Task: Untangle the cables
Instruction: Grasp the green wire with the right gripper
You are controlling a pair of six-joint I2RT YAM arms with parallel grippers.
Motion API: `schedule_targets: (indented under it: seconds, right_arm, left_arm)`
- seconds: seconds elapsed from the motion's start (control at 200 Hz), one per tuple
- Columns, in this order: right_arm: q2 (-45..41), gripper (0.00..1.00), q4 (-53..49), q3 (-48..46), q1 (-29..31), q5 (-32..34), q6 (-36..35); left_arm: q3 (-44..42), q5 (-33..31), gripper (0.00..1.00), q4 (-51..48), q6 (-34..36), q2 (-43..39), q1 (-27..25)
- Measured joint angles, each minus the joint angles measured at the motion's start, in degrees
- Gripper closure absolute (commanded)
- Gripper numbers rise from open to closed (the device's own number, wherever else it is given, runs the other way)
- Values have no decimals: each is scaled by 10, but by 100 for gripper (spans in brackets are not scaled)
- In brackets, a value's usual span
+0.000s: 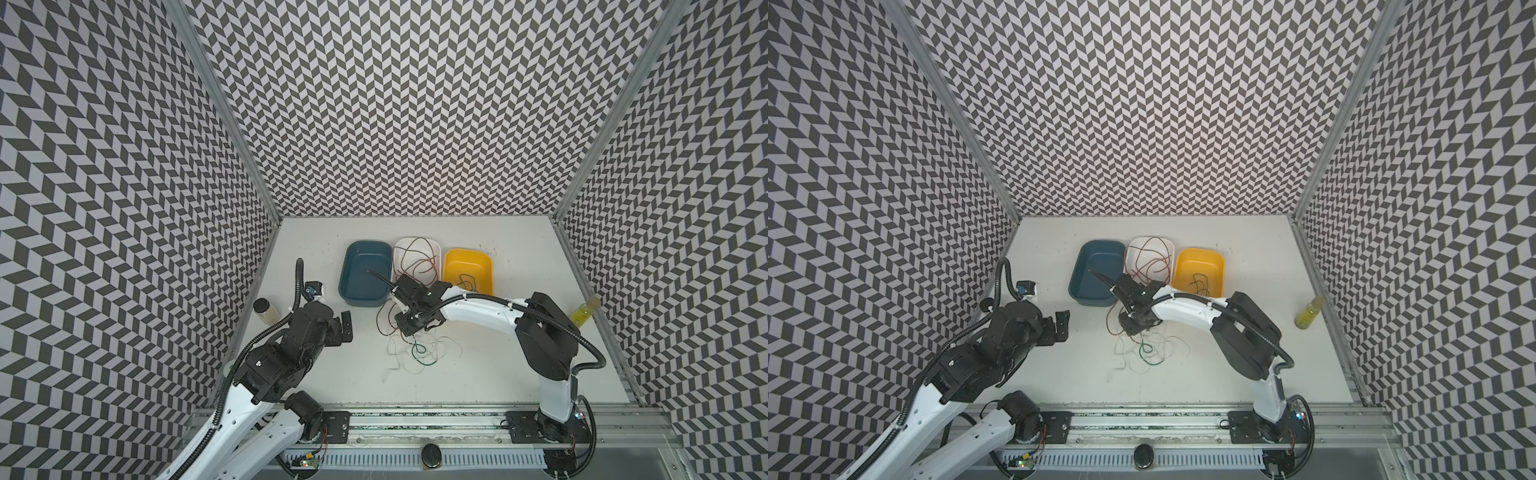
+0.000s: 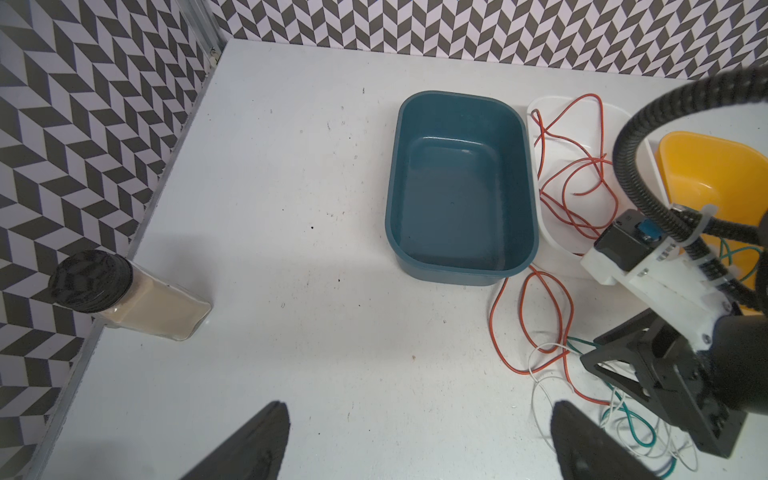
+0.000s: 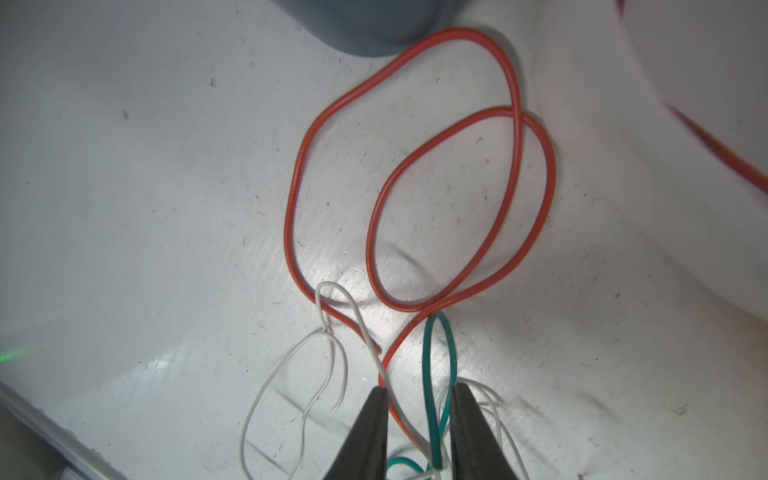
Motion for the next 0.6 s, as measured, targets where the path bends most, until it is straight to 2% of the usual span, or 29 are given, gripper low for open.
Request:
schedule_targets:
  seconds: [0.601]
  right_arm:
    - [8,81,11,9,-13,0,0]
  left_arm:
    - [0,2,0,1,0,0,0]
